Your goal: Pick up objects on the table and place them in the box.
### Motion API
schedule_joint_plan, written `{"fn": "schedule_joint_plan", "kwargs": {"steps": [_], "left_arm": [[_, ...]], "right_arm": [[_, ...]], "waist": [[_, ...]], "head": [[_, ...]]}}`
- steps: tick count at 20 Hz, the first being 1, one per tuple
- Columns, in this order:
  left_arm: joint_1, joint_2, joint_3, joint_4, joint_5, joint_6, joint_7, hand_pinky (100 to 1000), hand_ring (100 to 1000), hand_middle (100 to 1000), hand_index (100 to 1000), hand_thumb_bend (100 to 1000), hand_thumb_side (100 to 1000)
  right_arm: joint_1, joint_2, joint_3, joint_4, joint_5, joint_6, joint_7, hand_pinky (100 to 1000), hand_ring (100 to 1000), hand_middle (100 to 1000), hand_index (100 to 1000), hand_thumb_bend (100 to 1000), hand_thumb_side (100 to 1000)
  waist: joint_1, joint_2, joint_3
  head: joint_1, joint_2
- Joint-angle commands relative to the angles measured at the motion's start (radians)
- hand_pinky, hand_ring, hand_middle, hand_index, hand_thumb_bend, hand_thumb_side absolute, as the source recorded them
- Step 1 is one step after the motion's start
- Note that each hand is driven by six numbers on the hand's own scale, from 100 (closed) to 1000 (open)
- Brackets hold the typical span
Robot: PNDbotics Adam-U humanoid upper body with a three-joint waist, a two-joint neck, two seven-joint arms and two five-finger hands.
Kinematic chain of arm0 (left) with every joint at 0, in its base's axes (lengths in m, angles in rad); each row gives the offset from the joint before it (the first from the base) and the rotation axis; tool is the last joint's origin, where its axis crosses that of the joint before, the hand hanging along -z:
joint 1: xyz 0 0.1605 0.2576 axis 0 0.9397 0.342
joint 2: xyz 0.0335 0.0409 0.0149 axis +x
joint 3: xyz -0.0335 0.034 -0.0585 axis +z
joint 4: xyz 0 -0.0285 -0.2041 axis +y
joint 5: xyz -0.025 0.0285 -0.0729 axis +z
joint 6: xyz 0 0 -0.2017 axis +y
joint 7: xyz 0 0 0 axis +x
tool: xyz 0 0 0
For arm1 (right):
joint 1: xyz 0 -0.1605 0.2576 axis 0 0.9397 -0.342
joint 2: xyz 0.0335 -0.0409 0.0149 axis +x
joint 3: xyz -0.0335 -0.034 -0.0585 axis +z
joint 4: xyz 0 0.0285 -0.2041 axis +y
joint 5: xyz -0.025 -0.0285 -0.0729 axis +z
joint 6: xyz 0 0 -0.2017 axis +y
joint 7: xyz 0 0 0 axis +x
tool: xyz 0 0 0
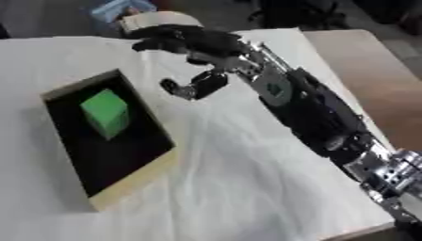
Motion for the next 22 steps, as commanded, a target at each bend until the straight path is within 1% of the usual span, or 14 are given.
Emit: {"fn": "schedule_joint_plan", "kwargs": {"steps": [1,2,4,6,9,12,15,19,20,22], "left_arm": [[0.001,0.013,0.016,-0.014,-0.013,-0.001,0.012,642,532,519,816,100,808],[0.003,0.013,0.019,-0.013,-0.017,-0.001,0.016,642,533,519,816,100,808],[0.006,0.014,0.024,-0.010,-0.024,-0.002,0.024,641,532,519,816,100,809],[0.011,0.014,0.031,-0.007,-0.032,-0.004,0.033,640,532,519,816,100,810],[0.016,0.013,0.043,-0.001,-0.044,-0.005,0.051,638,531,518,814,100,811],[0.022,0.009,0.053,0.008,-0.057,-0.005,0.069,637,530,518,811,100,812],[0.028,0.005,0.064,0.018,-0.071,-0.005,0.087,636,530,518,808,100,812],[0.036,-0.002,0.075,0.029,-0.086,-0.005,0.112,634,530,518,808,100,811],[0.038,-0.004,0.077,0.030,-0.089,-0.005,0.116,634,531,520,792,100,812],[0.042,-0.006,0.079,0.033,-0.095,-0.007,0.121,634,531,520,787,100,812]], "right_arm": [[0.010,-0.078,-0.048,-0.063,-0.208,0.050,0.025,913,1000,997,1000,100,438],[0.024,-0.093,-0.062,-0.088,-0.269,0.063,0.036,909,1000,994,1000,100,429],[0.055,-0.119,-0.090,-0.139,-0.355,0.085,0.055,901,994,988,1000,100,421],[0.092,-0.136,-0.115,-0.189,-0.420,0.107,0.064,885,975,974,1000,100,402],[0.154,-0.145,-0.149,-0.265,-0.496,0.134,0.053,874,961,958,1000,100,379],[0.213,-0.138,-0.173,-0.340,-0.549,0.156,0.026,860,949,950,1000,100,388],[0.265,-0.117,-0.188,-0.414,-0.577,0.177,0.010,857,942,945,997,100,350],[0.288,-0.077,-0.184,-0.437,-0.600,0.181,0.016,846,933,940,995,100,377],[0.289,-0.066,-0.182,-0.437,-0.609,0.181,0.021,837,925,932,990,100,403],[0.291,-0.045,-0.176,-0.438,-0.631,0.187,0.031,834,922,929,987,100,411]], "waist": [[0.007,-0.016,-0.013],[0.008,-0.015,-0.022],[0.011,-0.014,-0.037],[0.014,-0.012,-0.054],[0.019,-0.011,-0.078],[0.023,-0.009,-0.099],[0.027,-0.010,-0.117],[0.033,-0.007,-0.130],[0.034,-0.006,-0.132],[0.037,-0.006,-0.139]], "head": [[0.012,-0.008],[0.017,-0.007],[0.027,-0.006],[0.037,-0.007],[0.057,-0.013],[0.079,-0.022],[0.106,-0.027],[0.141,-0.023],[0.148,-0.020],[0.158,-0.015]]}}
